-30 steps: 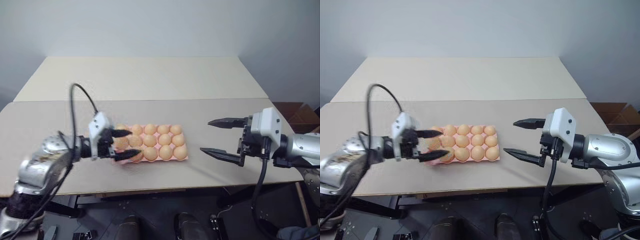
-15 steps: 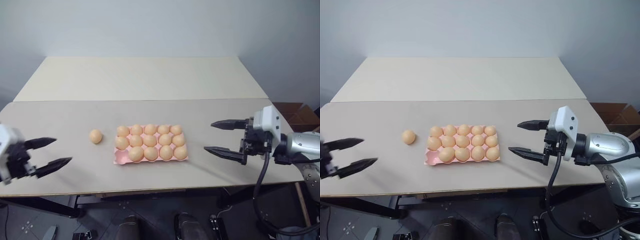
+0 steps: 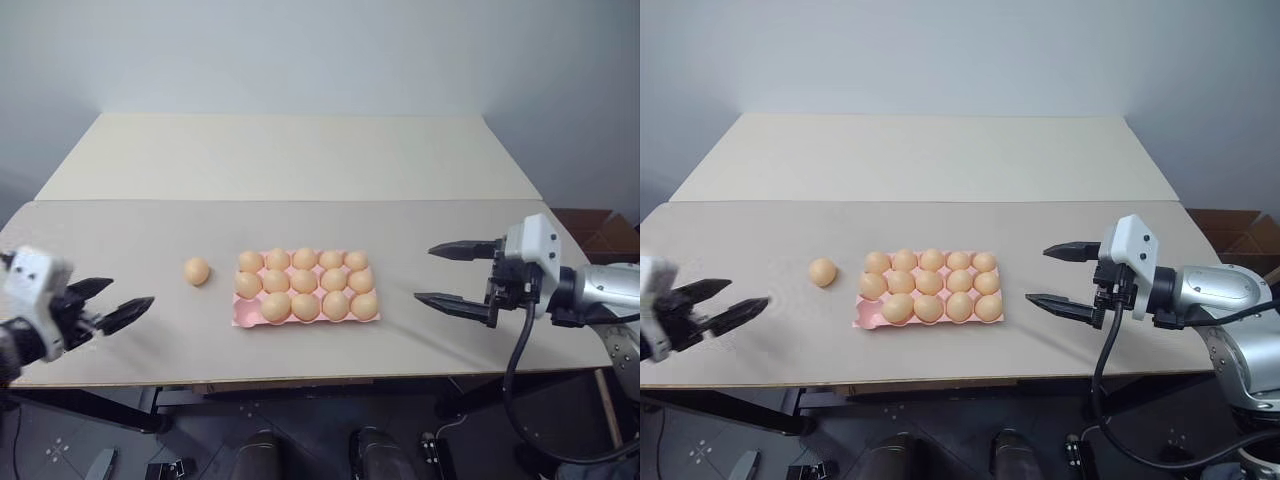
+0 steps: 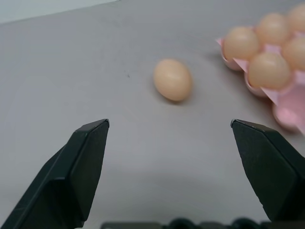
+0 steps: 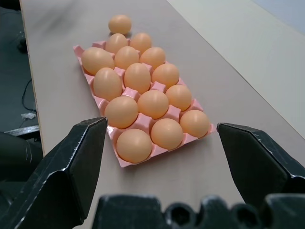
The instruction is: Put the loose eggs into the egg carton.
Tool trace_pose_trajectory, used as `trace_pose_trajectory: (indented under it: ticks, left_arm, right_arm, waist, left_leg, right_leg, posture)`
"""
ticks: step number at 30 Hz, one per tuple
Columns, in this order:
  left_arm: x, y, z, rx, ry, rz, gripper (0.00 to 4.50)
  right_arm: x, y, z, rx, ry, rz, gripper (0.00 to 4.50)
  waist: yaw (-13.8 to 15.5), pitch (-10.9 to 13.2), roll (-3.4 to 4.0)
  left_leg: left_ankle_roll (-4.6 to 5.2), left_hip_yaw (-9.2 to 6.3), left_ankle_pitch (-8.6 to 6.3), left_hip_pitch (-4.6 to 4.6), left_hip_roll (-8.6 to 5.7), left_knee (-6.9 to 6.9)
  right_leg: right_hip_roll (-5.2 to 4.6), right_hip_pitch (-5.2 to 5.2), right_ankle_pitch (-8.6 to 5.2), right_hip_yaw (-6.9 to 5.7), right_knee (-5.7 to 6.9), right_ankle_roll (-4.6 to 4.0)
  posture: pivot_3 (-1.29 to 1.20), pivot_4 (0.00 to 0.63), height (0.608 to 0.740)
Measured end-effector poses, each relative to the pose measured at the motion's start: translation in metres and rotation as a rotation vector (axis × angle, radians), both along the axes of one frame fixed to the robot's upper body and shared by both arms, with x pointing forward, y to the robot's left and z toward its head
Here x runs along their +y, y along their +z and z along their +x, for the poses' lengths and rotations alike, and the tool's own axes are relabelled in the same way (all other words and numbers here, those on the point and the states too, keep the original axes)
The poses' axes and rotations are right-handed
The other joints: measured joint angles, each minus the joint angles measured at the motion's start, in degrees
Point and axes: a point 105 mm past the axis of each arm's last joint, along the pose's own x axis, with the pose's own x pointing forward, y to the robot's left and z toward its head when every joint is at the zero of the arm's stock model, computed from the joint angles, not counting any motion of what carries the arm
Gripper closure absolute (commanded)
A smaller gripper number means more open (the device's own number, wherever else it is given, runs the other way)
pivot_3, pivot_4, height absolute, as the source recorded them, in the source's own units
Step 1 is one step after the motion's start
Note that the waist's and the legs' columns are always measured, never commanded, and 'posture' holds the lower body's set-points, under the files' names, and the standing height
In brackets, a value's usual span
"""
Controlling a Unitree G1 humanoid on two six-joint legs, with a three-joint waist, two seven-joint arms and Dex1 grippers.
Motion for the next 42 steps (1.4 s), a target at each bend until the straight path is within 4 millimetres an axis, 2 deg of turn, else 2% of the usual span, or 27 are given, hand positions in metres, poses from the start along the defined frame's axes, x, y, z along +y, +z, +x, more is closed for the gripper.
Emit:
trace_pose_trajectory:
  ticks: [3,7,13,16,21,23,26,29,32,34,38,42]
  left_arm:
    - [-0.018,-0.012,0.018,0.049,0.046,-0.059,0.05]
    - [-0.038,-0.011,0.056,0.047,0.143,-0.134,0.05]
    - [-0.051,-0.029,0.087,0.148,0.266,-0.151,0.05]
    - [-0.051,-0.037,0.097,0.203,0.308,-0.129,0.68]
    - [-0.052,-0.042,0.106,0.243,0.335,-0.096,2.35]
    - [-0.052,-0.042,0.106,0.244,0.334,-0.090,2.75]
    - [-0.053,-0.041,0.103,0.242,0.290,-0.062,2.78]
    - [-0.043,-0.034,0.084,0.213,0.144,0.033,2.78]
    - [-0.041,-0.009,0.063,0.109,-0.081,0.105,2.78]
    - [-0.046,0.011,0.044,0.012,-0.319,0.150,2.78]
    - [-0.058,0.026,0.018,-0.086,-0.697,0.202,2.78]
    - [-0.070,0.033,0.012,-0.119,-0.882,0.188,2.78]
  right_arm:
    - [0.003,0.002,-0.003,-0.009,0.014,0.001,0.19]
    - [0.004,0.005,-0.004,-0.024,0.004,0.003,0.19]
    - [0.004,0.006,-0.008,-0.037,-0.008,0.001,0.19]
    - [0.006,0.008,-0.011,-0.039,0.000,0.008,0.19]
    - [0.008,0.009,-0.012,-0.039,-0.010,0.018,0.19]
    - [0.007,0.009,-0.013,-0.036,-0.022,0.020,0.19]
    - [0.005,0.011,-0.013,-0.050,-0.041,0.024,0.19]
    - [0.004,0.012,-0.014,-0.052,-0.052,0.030,0.19]
    - [0.004,0.012,-0.015,-0.051,-0.058,0.037,0.19]
    - [0.005,0.013,-0.016,-0.053,-0.058,0.044,0.19]
    - [0.005,0.013,-0.016,-0.054,-0.064,0.055,0.19]
    - [0.006,0.012,-0.016,-0.051,-0.065,0.063,0.19]
  waist:
    - [-0.08,-0.01,-0.08]
    - [0.00,-0.01,-0.11]
    - [-0.38,0.00,-0.15]
    - [-0.40,0.01,-0.15]
    - [-0.41,0.01,-0.15]
    - [-0.31,0.01,-0.15]
    - [-0.22,0.01,-0.15]
    - [-1.16,0.02,-0.16]
    - [-1.41,0.04,-0.13]
    - [-1.27,0.04,-0.04]
    - [-0.19,0.04,-0.02]
    - [0.45,0.04,-0.03]
  left_leg:
    - [0.00,-0.06,0.00,0.06,-0.01,0.01]
    - [0.00,-0.18,0.01,0.18,-0.08,0.03]
    - [0.01,-0.33,0.01,0.03,-0.13,0.03]
    - [0.00,-0.38,0.01,0.06,-0.15,0.03]
    - [0.00,-0.41,0.01,0.07,-0.16,0.03]
    - [0.00,-0.43,0.01,0.06,-0.17,0.03]
    - [0.00,-0.42,0.01,0.03,-0.19,0.03]
    - [-0.01,-0.44,0.00,-0.02,-0.11,0.02]
    - [-0.02,-0.42,0.00,0.02,-0.06,0.01]
    - [-0.02,-0.31,0.00,0.10,-0.03,0.01]
    - [-0.02,-0.25,0.01,0.06,-0.05,0.02]
    - [-0.02,-0.26,0.01,-0.06,-0.07,0.02]
  right_leg:
    - [0.03,0.09,0.03,-0.02,0.00,0.01]
    - [0.04,0.27,0.05,-0.06,-0.02,0.02]
    - [0.03,0.21,0.04,-0.09,-0.08,0.03]
    - [0.02,0.25,0.05,-0.12,-0.05,0.03]
    - [0.02,0.26,0.05,-0.13,-0.05,0.04]
    - [0.01,0.26,0.05,-0.13,-0.05,0.04]
    - [-0.02,0.25,0.05,-0.13,-0.07,0.04]
    - [0.02,0.13,0.04,-0.11,-0.04,0.01]
    - [0.00,0.11,-0.03,-0.13,0.00,-0.11]
    - [-0.04,0.16,-0.32,-0.16,0.00,-0.61]
    - [-0.06,0.15,-0.34,-0.19,-0.04,-0.63]
    - [-0.06,0.14,-0.33,-0.20,-0.12,-0.54]
  posture:
    - [0.00,0.150,0.740]
    - [0.00,0.150,0.740]
    - [0.00,0.150,0.740]
    - [0.00,0.150,0.740]
    - [0.00,0.150,0.740]
    - [0.00,0.150,0.740]
    - [0.00,0.150,0.740]
    - [0.00,0.150,0.740]
    - [0.00,0.150,0.740]
    - [0.00,0.150,0.740]
    - [0.00,0.150,0.740]
    - [0.00,0.150,0.740]
